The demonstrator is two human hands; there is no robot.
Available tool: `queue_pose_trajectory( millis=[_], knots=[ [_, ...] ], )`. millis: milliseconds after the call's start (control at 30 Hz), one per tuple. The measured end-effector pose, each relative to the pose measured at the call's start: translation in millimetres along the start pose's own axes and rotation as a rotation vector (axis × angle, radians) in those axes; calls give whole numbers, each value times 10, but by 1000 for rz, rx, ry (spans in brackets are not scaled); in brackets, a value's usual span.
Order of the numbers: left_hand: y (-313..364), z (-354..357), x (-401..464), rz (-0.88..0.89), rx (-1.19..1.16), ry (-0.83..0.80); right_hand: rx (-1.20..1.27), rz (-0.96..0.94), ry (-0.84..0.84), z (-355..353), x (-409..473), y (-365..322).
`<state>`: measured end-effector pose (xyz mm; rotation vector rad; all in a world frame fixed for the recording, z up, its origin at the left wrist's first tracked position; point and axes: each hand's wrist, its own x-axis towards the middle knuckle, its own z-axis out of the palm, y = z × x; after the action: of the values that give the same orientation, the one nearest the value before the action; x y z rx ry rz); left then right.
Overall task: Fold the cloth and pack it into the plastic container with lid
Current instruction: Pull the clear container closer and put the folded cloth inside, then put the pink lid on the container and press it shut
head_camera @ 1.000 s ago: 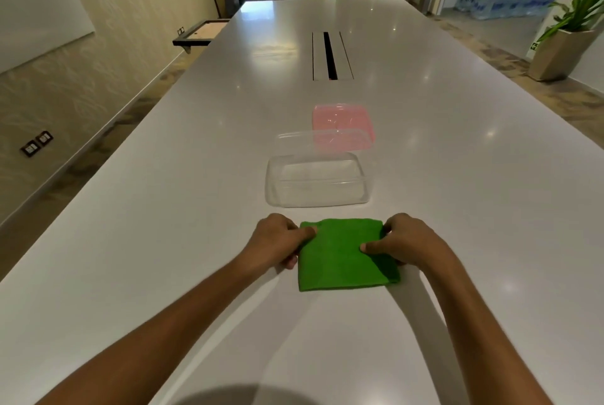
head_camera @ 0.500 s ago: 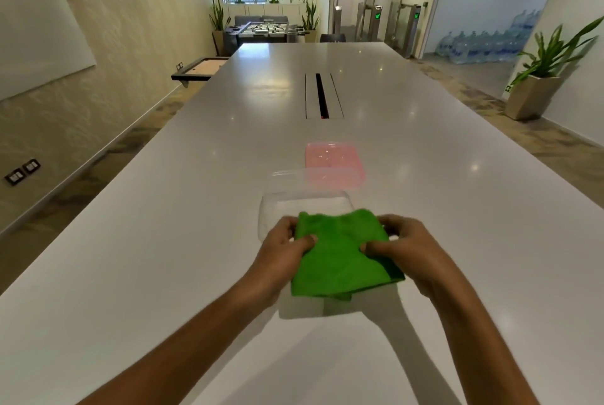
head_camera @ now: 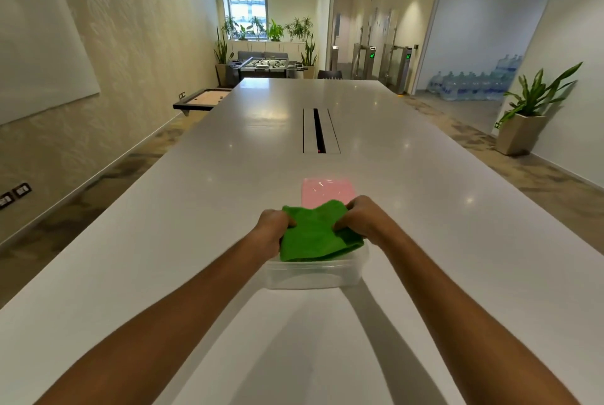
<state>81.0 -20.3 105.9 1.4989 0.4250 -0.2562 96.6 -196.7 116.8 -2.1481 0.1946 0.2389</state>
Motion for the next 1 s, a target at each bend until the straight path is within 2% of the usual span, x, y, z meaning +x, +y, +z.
queue_pose_trajectory(
  millis=[267,433,533,600,667,733,833,1000],
  knots=[
    [-69,53,100,-34,501,40,-558,-81,-19,375,111,51],
    [40,77,81,-5,470,-47,-742,-204,34,389,148,99],
    [181,98,152,130,487,-58,-763,-301,169,263,176,-48],
    [330,98,243,288,457,-20,-746,-381,278,128,293,-147],
    [475,90,346,439,455,26,-727,-429,315,-14,460,-179],
    [580,80,528,515,473,64,-740,-442,297,-152,637,-143],
    [666,59,863,554,533,89,-805,-449,177,-294,838,-23],
    [629,58,1498,517,803,41,-956,-510,-62,-367,1169,246]
  ],
)
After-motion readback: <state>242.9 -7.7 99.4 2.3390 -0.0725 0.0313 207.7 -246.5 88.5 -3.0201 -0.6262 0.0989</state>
